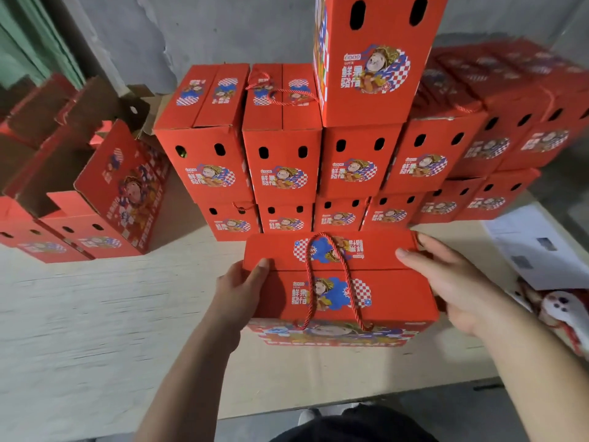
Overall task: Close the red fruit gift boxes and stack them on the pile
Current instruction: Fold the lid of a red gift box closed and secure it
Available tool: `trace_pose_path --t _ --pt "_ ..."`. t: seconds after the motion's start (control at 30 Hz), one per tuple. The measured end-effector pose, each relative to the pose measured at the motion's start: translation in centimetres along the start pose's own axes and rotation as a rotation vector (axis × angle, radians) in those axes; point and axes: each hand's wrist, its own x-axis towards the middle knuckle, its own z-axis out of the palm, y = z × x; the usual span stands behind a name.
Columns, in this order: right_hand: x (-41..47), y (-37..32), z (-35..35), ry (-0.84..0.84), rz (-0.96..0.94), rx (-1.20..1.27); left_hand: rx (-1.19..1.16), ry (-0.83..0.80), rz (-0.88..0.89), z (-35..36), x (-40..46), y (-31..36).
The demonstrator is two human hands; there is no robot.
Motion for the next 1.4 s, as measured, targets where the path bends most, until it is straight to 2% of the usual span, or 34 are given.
trace_pose_path --t 0.1,0.23,0.33,0.4,0.5,0.63,0.77,0.97,1.07,1.2,1.4 --pt "0.0 0.9 0.2 0.088 -0.099 0.005 -0.019 0.036 0.066 -0.3 -0.3 -1.4" --pt "2.4 5.1 1.5 0.176 -0.035 -0.076 0.105 0.015 -0.058 2.0 0.7 -2.7" --pt "3.2 7.3 0.8 0.201 -0.030 -0.278 0.023 -0.055 -0.160 2.0 1.3 -4.0" --pt "2.8 8.6 0.5 0.187 -0.052 -0.369 -0.015 -0.045 -0.171 1.2 1.3 -5.1" --pt "2.0 10.2 0.8 0.102 0.006 -0.233 -0.037 -0.034 -0.112 0.9 0.7 -5.9" --pt "2.1 9.5 1.3 0.037 0.194 0.068 -0.170 -0.157 -0.145 3.1 -0.2 -5.3" --pt "2.0 8.0 0.2 0.040 0.176 0.093 -0.222 -0.155 -0.100 4.9 -0.7 -4.9" --pt "0.9 1.7 -7.6 0.087 0.022 0.067 -0.255 -0.239 0.098 9.5 -3.9 2.6" --pt "-1.4 -1.9 -12.3 0.120 -0.118 0.072 -0.208 -0.300 0.264 12.7 -6.5 7.5" --pt "-3.2 -7.0 -19.6 0.244 -0.343 0.097 -0.184 -0.376 0.484 17.9 -9.4 13.7" --pt "-3.5 -17.2 -28.5 0.322 -0.580 0.154 -0.212 -0.363 0.688 25.4 -11.9 22.8"
